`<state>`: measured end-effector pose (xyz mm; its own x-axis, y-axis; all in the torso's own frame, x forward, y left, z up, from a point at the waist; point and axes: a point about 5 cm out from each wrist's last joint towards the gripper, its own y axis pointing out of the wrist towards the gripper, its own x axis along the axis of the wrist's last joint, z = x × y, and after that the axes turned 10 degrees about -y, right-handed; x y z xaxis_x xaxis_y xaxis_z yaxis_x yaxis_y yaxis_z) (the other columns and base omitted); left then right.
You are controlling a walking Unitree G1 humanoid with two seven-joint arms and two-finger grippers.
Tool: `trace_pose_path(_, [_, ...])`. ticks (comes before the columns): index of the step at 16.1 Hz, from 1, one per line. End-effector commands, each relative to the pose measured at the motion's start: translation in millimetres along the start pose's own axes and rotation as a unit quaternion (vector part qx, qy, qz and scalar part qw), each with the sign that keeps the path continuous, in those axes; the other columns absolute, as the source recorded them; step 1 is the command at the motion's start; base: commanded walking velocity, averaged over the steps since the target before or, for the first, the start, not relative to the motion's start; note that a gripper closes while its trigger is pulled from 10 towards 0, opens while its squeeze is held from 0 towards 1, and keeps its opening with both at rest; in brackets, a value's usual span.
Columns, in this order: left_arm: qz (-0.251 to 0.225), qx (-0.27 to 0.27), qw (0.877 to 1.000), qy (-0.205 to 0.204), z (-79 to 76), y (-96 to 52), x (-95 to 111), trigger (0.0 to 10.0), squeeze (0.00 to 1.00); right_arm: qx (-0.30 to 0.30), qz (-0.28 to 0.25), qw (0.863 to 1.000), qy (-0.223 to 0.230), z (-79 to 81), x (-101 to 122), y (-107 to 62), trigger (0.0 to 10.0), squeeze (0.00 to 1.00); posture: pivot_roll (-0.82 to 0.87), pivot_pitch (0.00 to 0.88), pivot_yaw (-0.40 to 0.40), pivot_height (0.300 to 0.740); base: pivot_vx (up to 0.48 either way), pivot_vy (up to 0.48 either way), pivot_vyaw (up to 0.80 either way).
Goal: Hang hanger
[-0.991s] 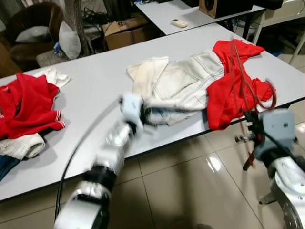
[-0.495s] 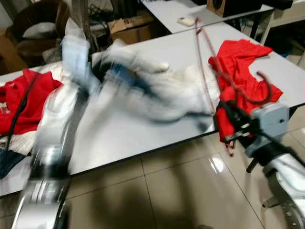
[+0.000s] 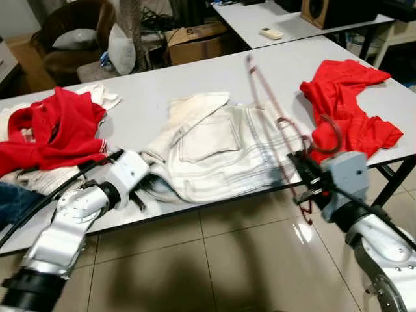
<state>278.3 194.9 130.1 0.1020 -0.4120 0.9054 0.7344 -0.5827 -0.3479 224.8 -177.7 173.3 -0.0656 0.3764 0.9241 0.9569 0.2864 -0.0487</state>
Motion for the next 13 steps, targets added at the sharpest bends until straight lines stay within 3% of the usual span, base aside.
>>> trace_pose_path(1, [-0.002, -0.066, 0.998, 0.005, -8.7, -3.7, 3.8, 10.0, 1.00, -0.019, -0.006, 1.000, 0.003, -4.4, 1.3, 0.3, 10.0, 0.00, -0.15, 0.000, 0.168, 0.740, 0.000, 0.000, 0.00])
trace_pose_path(3, [-0.004, -0.175, 0.984, -0.036, -23.3, -8.0, 11.0, 10.0, 1.00, -0.049, -0.012, 0.999, 0.016, -10.7, 2.8, -0.7, 10.0, 0.00, -0.16, 0.000, 0.176, 0.740, 0.000, 0.000, 0.00])
trace_pose_path(5, [-0.012, -0.219, 0.973, -0.068, -28.0, -7.4, 20.6, 10.0, 1.00, -0.062, -0.015, 0.998, 0.022, -13.2, 3.0, -1.0, 10.0, 0.00, -0.16, 0.000, 0.183, 0.740, 0.000, 0.000, 0.00])
trace_pose_path(6, [-0.026, -0.190, 0.980, -0.060, -21.3, 0.7, 25.1, 10.0, 1.00, -0.066, -0.014, 0.997, 0.023, -13.6, 2.8, -1.1, 10.0, 0.00, -0.16, 0.000, 0.186, 0.740, 0.000, 0.000, 0.00])
trace_pose_path(8, [-0.029, -0.034, 0.998, -0.040, 8.2, 33.9, 22.8, 10.0, 1.00, -0.066, -0.015, 0.997, 0.025, -10.5, 2.8, 1.6, 10.0, 0.00, -0.16, 0.000, 0.187, 0.740, 0.000, 0.000, 0.00])
trace_pose_path(9, [-0.013, 0.011, 0.999, -0.035, 18.8, 41.3, 20.1, 10.0, 1.00, -0.064, -0.017, 0.998, 0.025, -8.8, 3.6, 3.1, 10.0, 0.00, -0.16, 0.000, 0.188, 0.740, 0.000, 0.000, 0.00])
trace_pose_path(10, [-0.010, 0.046, 0.998, -0.036, 27.7, 46.0, 21.6, 10.0, 1.00, -0.062, -0.019, 0.998, 0.024, -8.0, 4.4, 4.1, 10.0, 0.00, -0.16, 0.000, 0.189, 0.740, 0.000, 0.000, 0.00])
trace_pose_path(11, [-0.015, 0.117, 0.992, -0.038, 46.1, 53.6, 28.6, 10.0, 1.00, -0.062, -0.022, 0.997, 0.025, -6.7, 5.7, 5.8, 10.0, 0.00, -0.16, 0.000, 0.190, 0.740, 0.000, 0.000, 0.00])
trace_pose_path(13, [-0.009, 0.197, 0.980, 0.011, 74.0, 53.1, 37.2, 10.0, 1.00, -0.063, -0.023, 0.998, 0.022, -5.7, 6.1, 7.4, 10.0, 0.00, -0.17, 0.000, 0.198, 0.740, 0.000, 0.000, 0.00])
